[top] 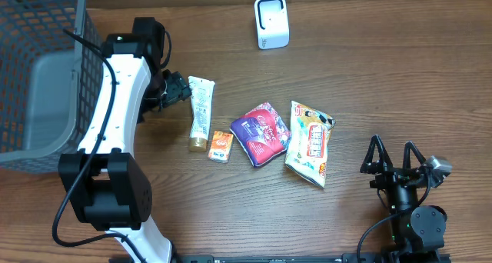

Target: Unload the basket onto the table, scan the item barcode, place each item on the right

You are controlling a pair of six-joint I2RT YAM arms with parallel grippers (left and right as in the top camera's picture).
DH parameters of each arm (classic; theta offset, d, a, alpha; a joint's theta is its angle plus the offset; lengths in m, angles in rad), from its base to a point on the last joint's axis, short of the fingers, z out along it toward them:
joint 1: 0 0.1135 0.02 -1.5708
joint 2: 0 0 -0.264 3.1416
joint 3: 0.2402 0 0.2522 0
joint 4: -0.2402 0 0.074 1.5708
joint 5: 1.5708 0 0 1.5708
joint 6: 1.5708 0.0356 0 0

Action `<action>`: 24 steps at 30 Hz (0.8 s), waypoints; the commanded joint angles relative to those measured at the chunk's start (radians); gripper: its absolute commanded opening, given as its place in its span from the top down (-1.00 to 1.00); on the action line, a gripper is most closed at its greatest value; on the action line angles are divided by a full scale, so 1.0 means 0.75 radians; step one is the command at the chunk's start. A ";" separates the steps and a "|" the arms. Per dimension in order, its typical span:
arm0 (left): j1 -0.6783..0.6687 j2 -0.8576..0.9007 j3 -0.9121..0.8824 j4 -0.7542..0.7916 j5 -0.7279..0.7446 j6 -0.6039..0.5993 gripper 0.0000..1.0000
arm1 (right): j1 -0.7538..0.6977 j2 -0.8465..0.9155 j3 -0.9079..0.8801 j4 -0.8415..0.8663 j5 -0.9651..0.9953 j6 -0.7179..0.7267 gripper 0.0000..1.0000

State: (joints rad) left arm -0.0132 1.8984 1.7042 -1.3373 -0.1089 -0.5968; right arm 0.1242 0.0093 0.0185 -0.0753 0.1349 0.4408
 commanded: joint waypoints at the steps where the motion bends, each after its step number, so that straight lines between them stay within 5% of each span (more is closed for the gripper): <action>1: -0.008 -0.011 0.025 0.004 0.006 -0.017 -1.00 | -0.004 -0.009 -0.014 0.009 -0.103 0.082 -1.00; 6: -0.010 -0.011 0.025 0.021 0.007 -0.017 -1.00 | -0.003 -0.009 -0.014 0.137 -0.325 0.360 -1.00; 12: -0.010 -0.011 0.025 0.020 0.007 -0.016 -1.00 | -0.003 0.005 0.052 0.402 -0.463 0.133 -1.00; 18: -0.010 -0.011 0.025 0.020 0.007 -0.017 -1.00 | -0.003 0.297 0.456 -0.019 -0.477 -0.112 -1.00; 24: -0.010 -0.011 0.025 0.020 0.007 -0.017 -1.00 | -0.003 0.933 1.071 -0.608 -0.517 -0.245 -1.00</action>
State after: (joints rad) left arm -0.0132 1.8984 1.7042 -1.3216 -0.1055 -0.5968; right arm 0.1246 0.5079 0.6273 -0.4187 -0.2199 0.3527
